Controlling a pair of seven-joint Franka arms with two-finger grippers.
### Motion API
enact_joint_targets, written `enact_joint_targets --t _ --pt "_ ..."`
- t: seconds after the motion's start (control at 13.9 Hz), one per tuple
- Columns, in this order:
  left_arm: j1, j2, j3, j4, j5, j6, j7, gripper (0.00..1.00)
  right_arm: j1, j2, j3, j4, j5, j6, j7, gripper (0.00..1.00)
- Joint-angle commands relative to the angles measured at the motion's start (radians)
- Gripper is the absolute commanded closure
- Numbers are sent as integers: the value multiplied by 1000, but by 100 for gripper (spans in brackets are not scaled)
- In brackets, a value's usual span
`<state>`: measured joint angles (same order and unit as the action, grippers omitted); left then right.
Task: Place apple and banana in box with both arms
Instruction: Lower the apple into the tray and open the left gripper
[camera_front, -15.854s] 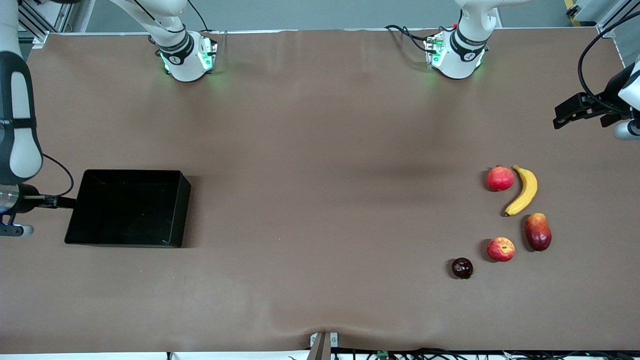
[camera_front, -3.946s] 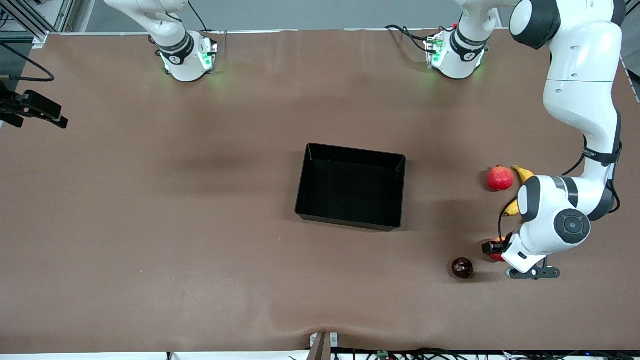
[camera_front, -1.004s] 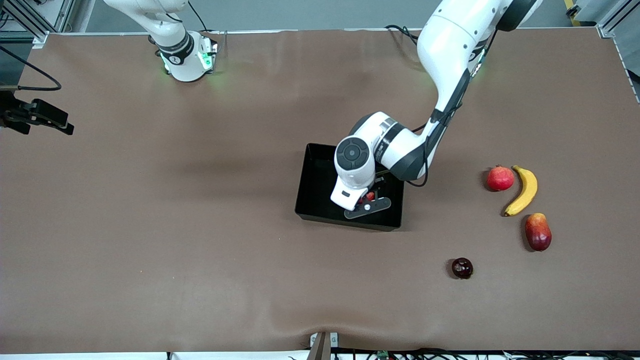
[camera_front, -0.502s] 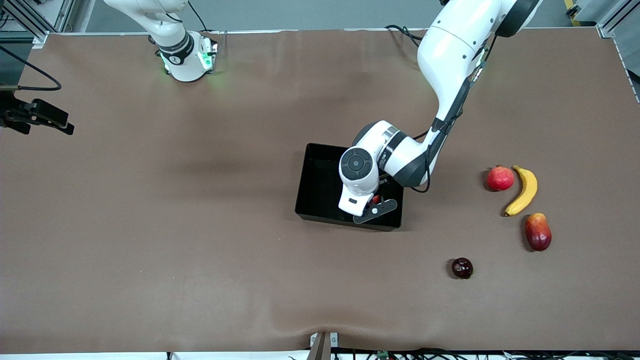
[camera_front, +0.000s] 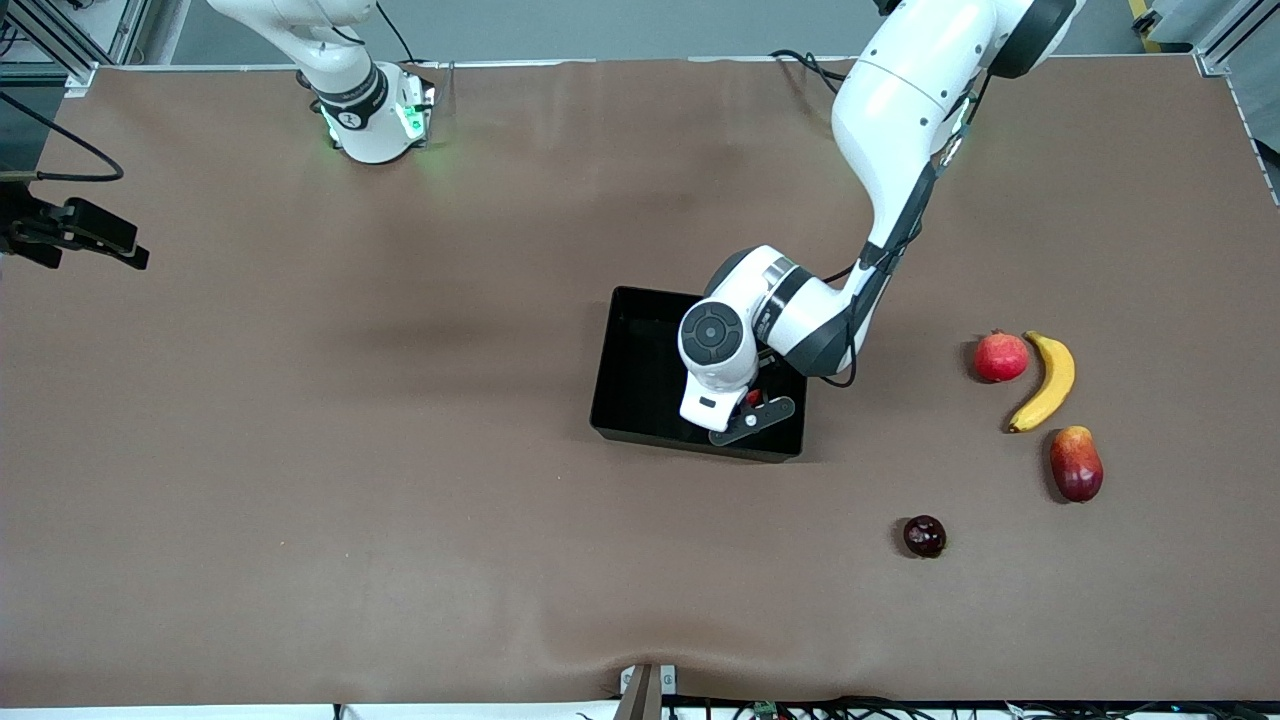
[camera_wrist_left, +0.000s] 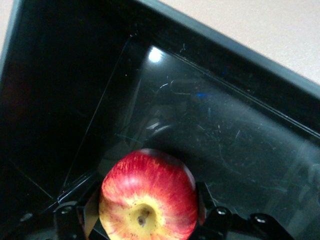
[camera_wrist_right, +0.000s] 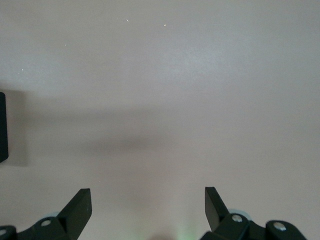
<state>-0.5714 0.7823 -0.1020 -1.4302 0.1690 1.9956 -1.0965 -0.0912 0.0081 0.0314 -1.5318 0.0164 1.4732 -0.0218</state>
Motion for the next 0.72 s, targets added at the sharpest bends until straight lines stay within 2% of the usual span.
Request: enact_joint_targets --t 0.0,0.07,0.14,0.22,0.29,0.65 --pt "-1 -9 2 -9 4 -11 -19 76 -2 4 5 4 3 -8 14 0" --pt "-1 -9 5 -12 4 -11 -19 67 -2 6 5 4 3 -8 14 0" --pt "-1 -9 8 -13 4 -12 -19 49 -2 6 5 4 3 -8 14 0" --pt "1 -9 10 -13 4 -12 -19 22 -2 6 5 4 3 -8 14 0" --pt "1 -11 10 -13 4 -12 -17 0 -2 6 5 4 3 -8 14 0" --pt "2 -34 8 -4 4 -35 -14 0 -1 7 5 4 3 -8 13 0"
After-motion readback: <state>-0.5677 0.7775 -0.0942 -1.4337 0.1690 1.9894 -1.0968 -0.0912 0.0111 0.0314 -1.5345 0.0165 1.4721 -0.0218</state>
